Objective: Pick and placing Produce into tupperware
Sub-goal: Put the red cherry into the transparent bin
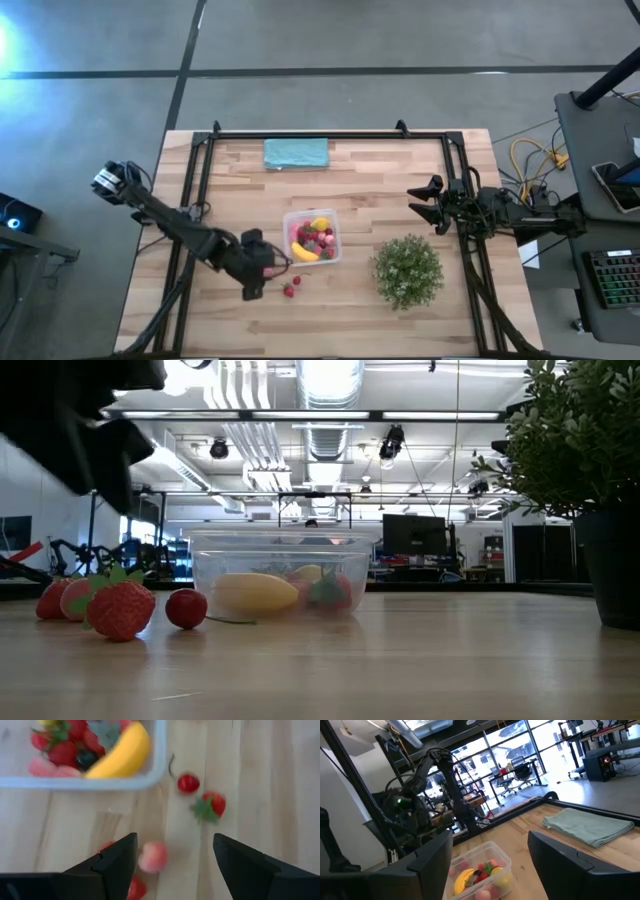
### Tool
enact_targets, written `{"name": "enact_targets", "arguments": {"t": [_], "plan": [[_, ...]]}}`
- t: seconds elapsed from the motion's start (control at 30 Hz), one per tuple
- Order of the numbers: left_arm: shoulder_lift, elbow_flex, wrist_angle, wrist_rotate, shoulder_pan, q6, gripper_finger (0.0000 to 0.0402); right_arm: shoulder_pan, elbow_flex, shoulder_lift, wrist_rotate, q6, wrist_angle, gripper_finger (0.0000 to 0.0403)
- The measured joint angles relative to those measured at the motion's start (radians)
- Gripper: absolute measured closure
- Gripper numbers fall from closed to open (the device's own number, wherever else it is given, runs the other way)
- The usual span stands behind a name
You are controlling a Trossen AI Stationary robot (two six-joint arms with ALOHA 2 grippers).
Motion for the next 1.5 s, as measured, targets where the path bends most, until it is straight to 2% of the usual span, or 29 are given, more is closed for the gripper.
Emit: {"name": "enact_targets", "arguments": {"t": [0.1,0.37,0.57,0.77,0.9,1.0,1.17,1.5], "plan": [[0.046,-0.001,0.005,0.001,-0.028,-0.009,0.0155,0.0,0.0,0.0,0.0,0.0,0.0,0.015],[0.132,0.033,0.146,0.017,-0.03,-0.2,0.0155,0.0,0.0,0.0,0.0,0.0,0.0,0.0155],[0.179,0.064,0.173,0.032,-0.029,-0.336,0.0155,0.0,0.0,0.0,0.0,0.0,0.0,0.0154],[0.297,0.129,0.258,-0.003,-0.029,-0.34,0.0155,0.0,0.0,0.0,0.0,0.0,0.0,0.0149],[0.385,0.193,0.22,-0.026,-0.029,-0.341,0.0155,0.0,0.0,0.0,0.0,0.0,0.0,0.0151],[0.428,0.254,0.109,-0.062,-0.028,-0.355,0.0155,0.0,0.0,0.0,0.0,0.0,0.0,0.0154],[0.447,0.333,-0.089,-0.129,-0.027,-0.536,0.0155,0.0,0.0,0.0,0.0,0.0,0.0,0.0156],[0.468,0.333,-0.012,-0.13,-0.028,-0.542,0.0155,0.0,0.0,0.0,0.0,0.0,0.0,0.015]]}}
